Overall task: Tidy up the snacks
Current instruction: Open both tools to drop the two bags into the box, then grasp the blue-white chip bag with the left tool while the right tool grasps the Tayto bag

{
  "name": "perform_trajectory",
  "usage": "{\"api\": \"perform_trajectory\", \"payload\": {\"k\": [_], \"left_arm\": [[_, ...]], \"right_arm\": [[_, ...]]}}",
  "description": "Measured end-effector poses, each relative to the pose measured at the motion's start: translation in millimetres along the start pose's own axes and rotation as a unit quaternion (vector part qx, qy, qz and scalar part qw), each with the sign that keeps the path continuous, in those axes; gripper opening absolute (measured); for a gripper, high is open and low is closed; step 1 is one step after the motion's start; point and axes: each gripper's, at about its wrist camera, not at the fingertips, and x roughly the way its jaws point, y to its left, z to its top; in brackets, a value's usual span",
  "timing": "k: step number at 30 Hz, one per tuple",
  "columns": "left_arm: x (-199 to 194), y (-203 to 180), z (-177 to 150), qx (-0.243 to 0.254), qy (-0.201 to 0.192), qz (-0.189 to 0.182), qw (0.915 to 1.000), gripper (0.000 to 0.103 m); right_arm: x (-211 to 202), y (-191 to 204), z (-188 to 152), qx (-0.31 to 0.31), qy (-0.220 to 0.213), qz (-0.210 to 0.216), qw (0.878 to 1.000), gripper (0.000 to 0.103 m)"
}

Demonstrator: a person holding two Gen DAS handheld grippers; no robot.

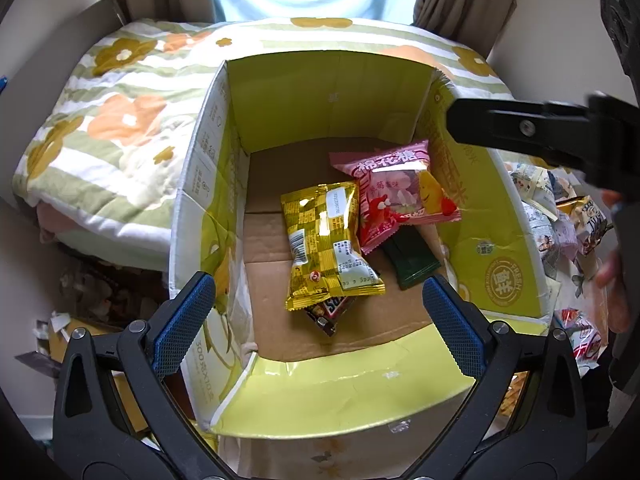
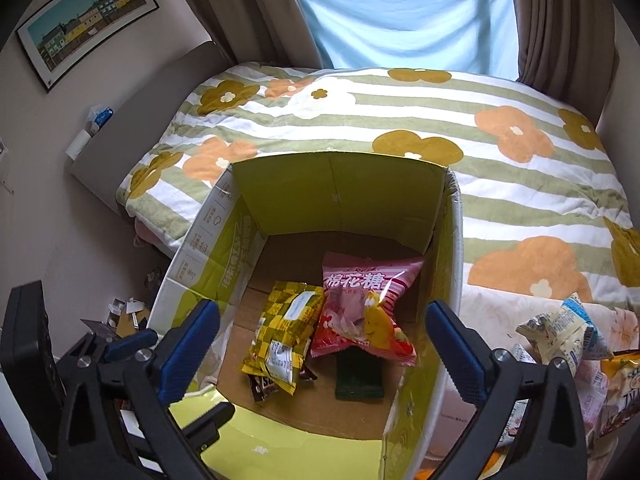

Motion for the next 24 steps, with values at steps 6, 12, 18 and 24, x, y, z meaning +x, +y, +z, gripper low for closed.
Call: {"api": "perform_trajectory", "payload": {"k": [6, 12, 18, 24], "left_arm": [[-20.5, -10.9, -0.8, 0.006, -0.018, -0.005, 0.9998, 0.103], [-46.1, -29.7, 1.2, 0.025, -0.037, -0.014, 0.9989, 0.103], [-67.7, -57.2, 7.8, 0.05, -0.059, -0.037, 0.9963, 0.103], [-75.6, -91.7, 23.5, 0.089, -0.074, -0.065, 0.9912, 0.103]], "right_arm": [[-34.4, -3.8, -7.7, -0.009, -0.011, -0.004, 1.0, 0.102], [-79.2, -21.9, -21.4, 0.004, -0.019, -0.018, 1.0, 0.102], [-123.6, -49.1, -39.4, 0.01, -0.027, -0.052, 0.998, 0.102], [-157.5, -81.9, -60.7, 0.039, -0.038, -0.096, 0.994, 0.102]]}}
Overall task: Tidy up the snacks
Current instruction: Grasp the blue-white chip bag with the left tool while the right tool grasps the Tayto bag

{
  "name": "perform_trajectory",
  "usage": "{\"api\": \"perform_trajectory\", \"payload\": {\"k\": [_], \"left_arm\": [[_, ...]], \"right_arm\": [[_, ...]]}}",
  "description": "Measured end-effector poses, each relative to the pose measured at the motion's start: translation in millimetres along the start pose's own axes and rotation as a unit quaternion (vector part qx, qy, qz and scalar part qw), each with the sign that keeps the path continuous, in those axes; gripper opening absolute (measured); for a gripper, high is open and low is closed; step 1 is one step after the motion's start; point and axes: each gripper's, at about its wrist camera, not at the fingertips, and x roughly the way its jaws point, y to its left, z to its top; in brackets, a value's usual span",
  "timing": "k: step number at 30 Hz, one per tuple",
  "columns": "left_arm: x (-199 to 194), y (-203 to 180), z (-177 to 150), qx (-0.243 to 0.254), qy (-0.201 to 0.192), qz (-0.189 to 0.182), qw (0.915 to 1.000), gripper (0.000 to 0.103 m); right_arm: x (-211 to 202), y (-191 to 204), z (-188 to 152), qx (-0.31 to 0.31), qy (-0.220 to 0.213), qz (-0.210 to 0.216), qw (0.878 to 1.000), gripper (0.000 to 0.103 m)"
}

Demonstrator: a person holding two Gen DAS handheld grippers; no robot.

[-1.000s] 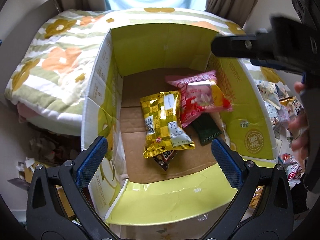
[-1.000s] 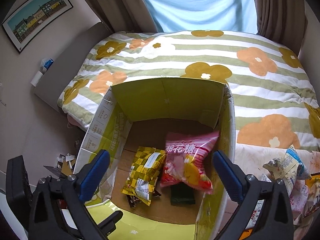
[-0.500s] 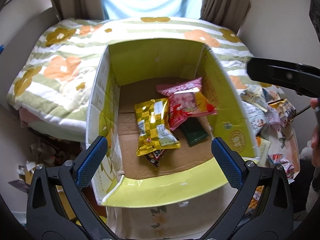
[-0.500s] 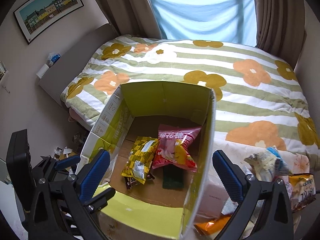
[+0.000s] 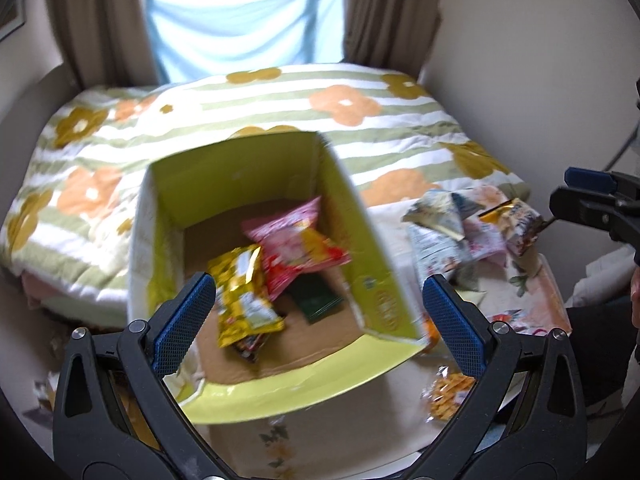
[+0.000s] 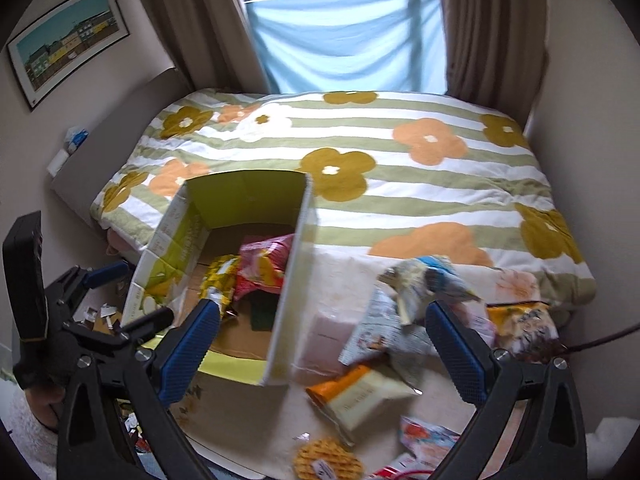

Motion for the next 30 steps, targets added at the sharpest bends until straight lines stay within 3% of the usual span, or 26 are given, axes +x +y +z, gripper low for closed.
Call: {"api": "perform_trajectory", "payload": {"k": [9, 14, 23, 30], "left_arm": [[28.0, -65.5, 47.7, 0.091, -0.003, -0.049, 0.9946, 0.103], [62.5, -107.1, 72.6, 0.132, 0.018, -0.073, 0.9884, 0.103], [173.0, -174.0, 110.2, 0.198, 0.106, -0.087, 0.9706, 0.103], [251.1, -191.3, 106.1, 0.222, 0.188, -0.092, 0.9523, 0.103]], "right_arm": [[-19.3, -60.2, -25.7, 0.062, -0.019, -0.049, 0.997, 0.102], [-11.8, -95.2, -41.4, 0.101, -0.019, -0.047, 0.994, 0.102], [25.6, -173.2, -43.3, 0.115, -0.001, -0.059, 0.992, 0.102], [67.0, -226.1, -49.8, 0.108, 0.02, -0.085, 0.99, 0.102]]}}
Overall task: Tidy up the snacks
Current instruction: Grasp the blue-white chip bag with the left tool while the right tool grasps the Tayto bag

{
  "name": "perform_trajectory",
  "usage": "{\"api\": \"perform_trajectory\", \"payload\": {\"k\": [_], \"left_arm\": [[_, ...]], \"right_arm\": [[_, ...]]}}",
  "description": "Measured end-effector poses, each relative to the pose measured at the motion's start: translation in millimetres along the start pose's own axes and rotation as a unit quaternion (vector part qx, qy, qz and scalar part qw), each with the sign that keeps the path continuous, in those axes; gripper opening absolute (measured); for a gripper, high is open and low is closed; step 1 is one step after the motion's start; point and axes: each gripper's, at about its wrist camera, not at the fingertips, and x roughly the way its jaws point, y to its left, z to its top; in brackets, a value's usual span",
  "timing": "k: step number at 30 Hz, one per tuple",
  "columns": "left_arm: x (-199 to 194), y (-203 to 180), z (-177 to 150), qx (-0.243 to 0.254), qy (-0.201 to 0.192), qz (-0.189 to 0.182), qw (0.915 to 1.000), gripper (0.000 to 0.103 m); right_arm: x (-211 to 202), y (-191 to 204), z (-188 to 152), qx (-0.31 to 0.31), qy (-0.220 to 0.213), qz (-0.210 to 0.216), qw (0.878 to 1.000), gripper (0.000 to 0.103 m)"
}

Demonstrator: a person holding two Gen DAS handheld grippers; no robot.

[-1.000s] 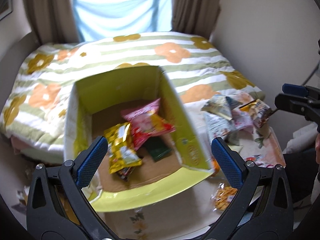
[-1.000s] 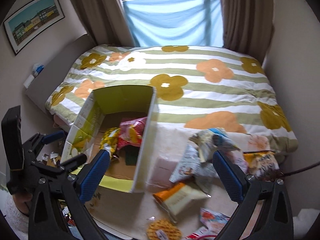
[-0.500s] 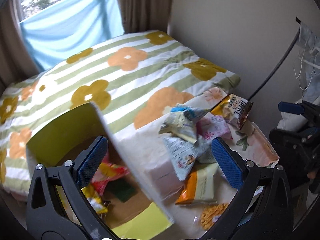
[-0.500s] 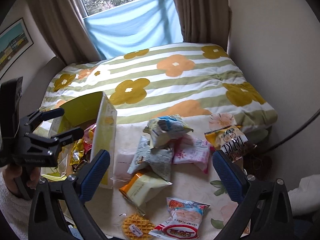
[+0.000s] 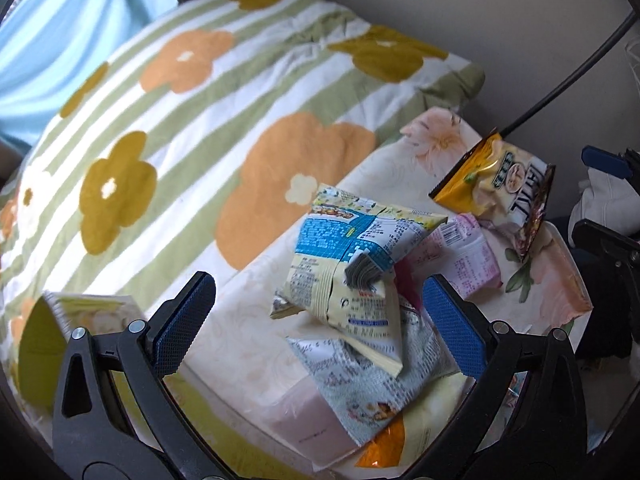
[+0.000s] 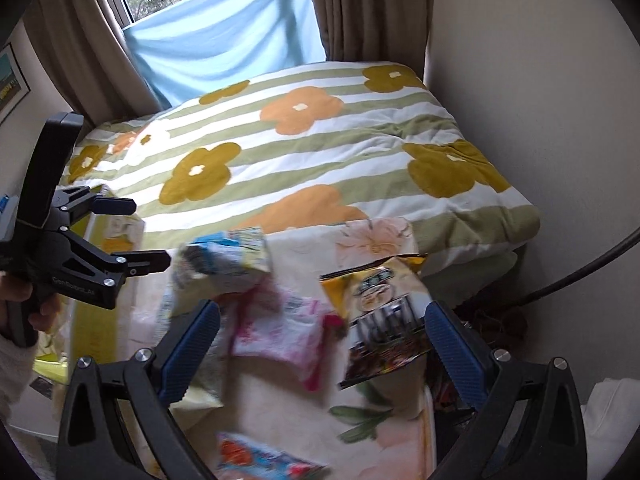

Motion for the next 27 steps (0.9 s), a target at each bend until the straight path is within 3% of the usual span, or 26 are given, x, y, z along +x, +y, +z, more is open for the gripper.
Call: {"api": "perform_trajectory", "payload": {"k": [6, 13, 19, 27], "left_arm": [[54.5, -1.9, 13.5, 0.019, 0.069, -0.021, 0.9972, 0.103], [83.5, -0.6, 15.9, 0.015, 0.101, -0.039, 0.994, 0.095], [94.3, -2.3, 19.5, 0.007, 0.103, -0.048, 0.9935, 0.083], [92.5, -9.2, 21.2, 0.012, 0.089, -0.044, 0.995, 0.067]], "right_arm": [[32.4, -22.3, -1.8, -0.013, 0.018, 0.023, 0.999, 0.102], [64.2, -31.5, -5.5, -0.046, 0.044, 0.027, 0.998, 0.102], [80.6, -34.0, -7.1, -0.069, 0.057, 0.024, 0.996, 0.101], [90.6, -37.7, -13.6, -0.099, 0.07, 0.013, 0.993, 0.084]]}}
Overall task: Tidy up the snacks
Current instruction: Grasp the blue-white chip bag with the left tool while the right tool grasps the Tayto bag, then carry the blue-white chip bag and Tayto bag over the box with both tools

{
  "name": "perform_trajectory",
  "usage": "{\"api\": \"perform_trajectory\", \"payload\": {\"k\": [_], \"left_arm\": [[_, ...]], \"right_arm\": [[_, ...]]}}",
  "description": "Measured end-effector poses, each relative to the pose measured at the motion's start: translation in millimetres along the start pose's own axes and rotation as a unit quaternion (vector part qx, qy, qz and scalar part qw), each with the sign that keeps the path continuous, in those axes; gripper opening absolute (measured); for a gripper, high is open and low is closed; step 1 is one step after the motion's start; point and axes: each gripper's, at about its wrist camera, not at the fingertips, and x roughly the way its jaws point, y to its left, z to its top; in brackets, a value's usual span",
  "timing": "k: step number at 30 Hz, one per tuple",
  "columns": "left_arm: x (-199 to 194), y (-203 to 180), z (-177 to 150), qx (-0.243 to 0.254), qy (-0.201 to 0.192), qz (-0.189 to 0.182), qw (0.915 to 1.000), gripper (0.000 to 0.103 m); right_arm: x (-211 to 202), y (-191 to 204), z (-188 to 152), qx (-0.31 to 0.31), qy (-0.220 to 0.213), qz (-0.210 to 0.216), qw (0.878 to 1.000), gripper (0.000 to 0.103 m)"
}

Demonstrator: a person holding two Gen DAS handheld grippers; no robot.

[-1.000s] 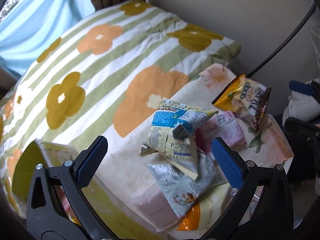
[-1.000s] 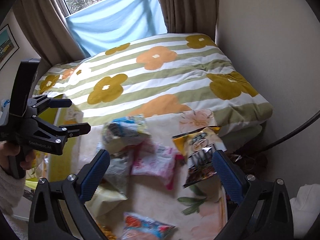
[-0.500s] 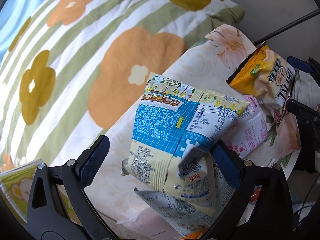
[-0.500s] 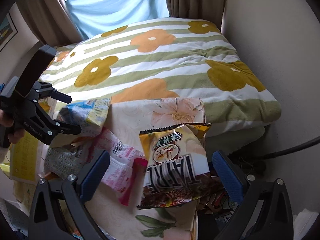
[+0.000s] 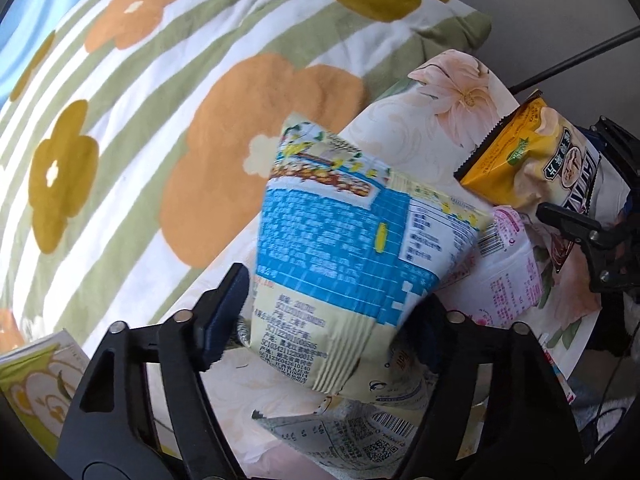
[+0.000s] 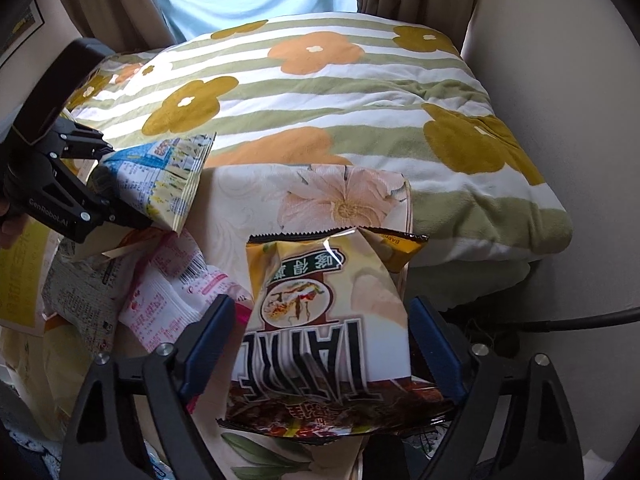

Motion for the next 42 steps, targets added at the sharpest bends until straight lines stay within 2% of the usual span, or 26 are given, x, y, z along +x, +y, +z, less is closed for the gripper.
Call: {"api": "perform_trajectory", "payload": {"k": [2, 5, 6, 11, 14, 21, 30, 35, 42], "left_arm": [[-1.7, -2.2, -0.1, 0.001, -0.004, 0.002, 1.0, 0.064], [-3.3, -3.5, -0.5, -0.003, -0.008, 0.0, 1.0, 0.06], [-4.2, -4.0, -0.7, -0.004, -0.009, 0.0, 0.9999, 0.055], [-11.6, -5.2, -5.6, -0.01, -0.025, 0.008, 0.9996, 0.054], [-16.1, -7.0, -9.1, -0.013, -0.033, 0.012, 0.9993, 0.053], [-39.9, -10.2, -17.5, -0.026, -0.062, 0.014, 0.9976, 0.053], [-114.1, -23.1, -41.9, -0.024, -0.13, 0.026, 0.9908, 0.053], [-166.6, -17.3, -76.1, -0.043, -0.173, 0.038, 0.9833, 0.053], [-231.6, 22.1, -143.0, -0.099, -0.231, 0.049, 0.9667, 0.053]], "right_arm": [[2.6, 2.1, -1.3, -0.011, 0.003, -0.002, 1.0, 0.083], [7.7, 6.3, -2.9, -0.028, 0.008, -0.007, 1.0, 0.075], [7.5, 6.9, -3.1, -0.032, 0.005, -0.008, 0.999, 0.074], [5.0, 4.3, -4.6, -0.041, 0.002, -0.012, 0.999, 0.06], [3.0, 5.7, -5.4, -0.043, 0.0, -0.018, 0.999, 0.055], [-20.9, 10.9, -4.4, -0.034, -0.031, -0.033, 0.998, 0.053], [-83.2, 34.3, 5.2, -0.024, -0.08, -0.041, 0.996, 0.053], [-123.1, 67.4, 20.2, -0.025, -0.103, -0.029, 0.994, 0.053], [-166.3, 133.4, 41.1, -0.045, -0.14, 0.003, 0.989, 0.053]]}}
